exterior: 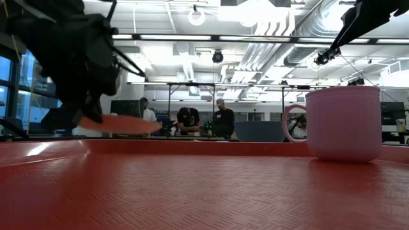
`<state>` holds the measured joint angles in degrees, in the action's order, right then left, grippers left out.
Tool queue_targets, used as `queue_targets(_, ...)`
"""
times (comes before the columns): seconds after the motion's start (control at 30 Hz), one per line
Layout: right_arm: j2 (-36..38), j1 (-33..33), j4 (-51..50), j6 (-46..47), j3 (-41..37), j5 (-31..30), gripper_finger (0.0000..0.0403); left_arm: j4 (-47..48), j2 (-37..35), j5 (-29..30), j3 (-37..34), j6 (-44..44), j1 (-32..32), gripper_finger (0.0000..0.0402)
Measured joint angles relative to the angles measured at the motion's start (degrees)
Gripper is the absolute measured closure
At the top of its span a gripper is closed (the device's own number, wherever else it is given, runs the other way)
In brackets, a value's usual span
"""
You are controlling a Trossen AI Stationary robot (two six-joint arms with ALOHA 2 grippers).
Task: Set up tray
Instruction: Put the pink plate on the red tray
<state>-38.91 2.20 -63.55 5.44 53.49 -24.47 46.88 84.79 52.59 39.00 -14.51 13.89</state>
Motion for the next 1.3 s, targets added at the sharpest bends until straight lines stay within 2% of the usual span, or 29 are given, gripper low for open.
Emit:
queue_targets(0.3, 0.02, 0.00, 1.15, -2.17, 0.00, 0.43, 0.0178, 6.39, -0.04, 4.09, 10.52, 9.42, 1.13, 0.0387)
queue_targets(0.53, -0.53, 0.00, 5.44, -10.10, 0.00, 0.81, 0.0178, 7.79, -0.09, 8.69, 21.05, 20.49, 6.84, 0.0387)
queue_targets(0.77, -1.76, 0.10, 9.07, -17.16, 0.00, 0.96, 0.0178, 7.26, -0.37, 9.33, 30.09, 29.37, 13.26, 0.0387)
queue_targets(1.07, -7.42, 4.40, 18.27, -32.68, 0.00, 3.36, 0.0170, 5.55, -0.37, 10.77, 33.22, 32.29, 18.45, 0.0387)
queue_targets(1.17, -9.94, 6.81, 22.51, -39.00, 0.00, 0.59, 0.0161, 5.02, -0.37, 9.70, 33.27, 32.29, 18.51, 0.0387)
queue_targets(1.3, -13.82, 9.58, 28.71, -48.05, 0.00, -6.77, 0.0154, 3.16, -0.37, 8.58, 33.27, 33.81, 18.38, 0.0387)
